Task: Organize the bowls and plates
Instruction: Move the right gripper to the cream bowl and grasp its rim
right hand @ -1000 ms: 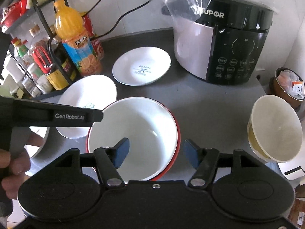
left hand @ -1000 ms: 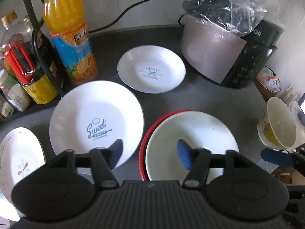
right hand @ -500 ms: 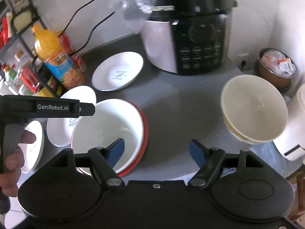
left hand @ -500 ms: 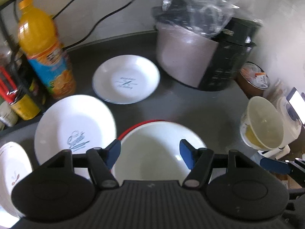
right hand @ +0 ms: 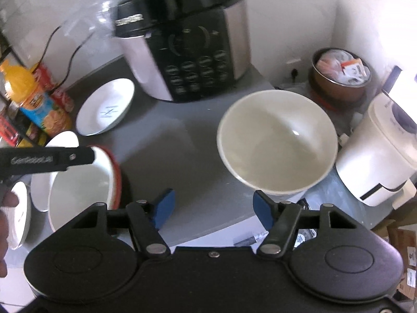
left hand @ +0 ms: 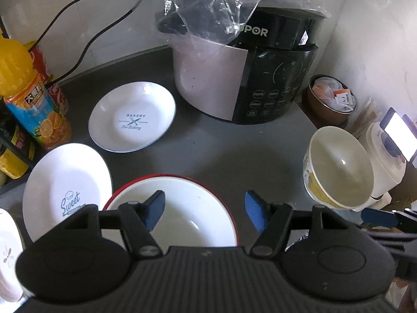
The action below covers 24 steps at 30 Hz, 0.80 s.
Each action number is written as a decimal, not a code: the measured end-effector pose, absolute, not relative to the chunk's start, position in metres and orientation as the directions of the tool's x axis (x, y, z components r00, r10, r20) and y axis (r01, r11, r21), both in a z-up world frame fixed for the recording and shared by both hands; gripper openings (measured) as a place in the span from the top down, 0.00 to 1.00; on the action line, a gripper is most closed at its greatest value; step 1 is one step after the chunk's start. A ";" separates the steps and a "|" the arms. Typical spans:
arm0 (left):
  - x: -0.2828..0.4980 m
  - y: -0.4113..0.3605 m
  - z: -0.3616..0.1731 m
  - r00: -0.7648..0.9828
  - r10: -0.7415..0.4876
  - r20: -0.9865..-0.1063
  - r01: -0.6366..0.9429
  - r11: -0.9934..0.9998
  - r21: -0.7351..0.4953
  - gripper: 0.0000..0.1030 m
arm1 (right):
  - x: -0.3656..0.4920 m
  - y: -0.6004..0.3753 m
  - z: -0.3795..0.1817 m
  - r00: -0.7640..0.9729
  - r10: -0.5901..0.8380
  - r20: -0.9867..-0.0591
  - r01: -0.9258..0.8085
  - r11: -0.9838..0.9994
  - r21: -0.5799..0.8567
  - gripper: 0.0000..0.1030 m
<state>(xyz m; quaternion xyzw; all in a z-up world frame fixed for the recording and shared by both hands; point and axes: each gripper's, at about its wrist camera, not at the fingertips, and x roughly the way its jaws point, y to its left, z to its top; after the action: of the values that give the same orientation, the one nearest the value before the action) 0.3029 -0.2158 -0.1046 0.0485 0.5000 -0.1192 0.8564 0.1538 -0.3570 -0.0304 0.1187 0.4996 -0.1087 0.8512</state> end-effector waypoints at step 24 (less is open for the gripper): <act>0.321 -0.291 -0.128 0.446 -0.133 -0.885 0.285 0.959 -0.001 0.36 | 0.175 -0.445 -0.064 0.369 -0.215 -0.904 0.354 0.932 -0.077 0.57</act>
<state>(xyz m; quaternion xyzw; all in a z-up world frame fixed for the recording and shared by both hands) 0.3206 -0.2909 -0.1282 0.0739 0.5115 -0.1234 0.8472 0.1746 -0.4449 -0.0640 0.0649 0.5344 -0.1724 0.8249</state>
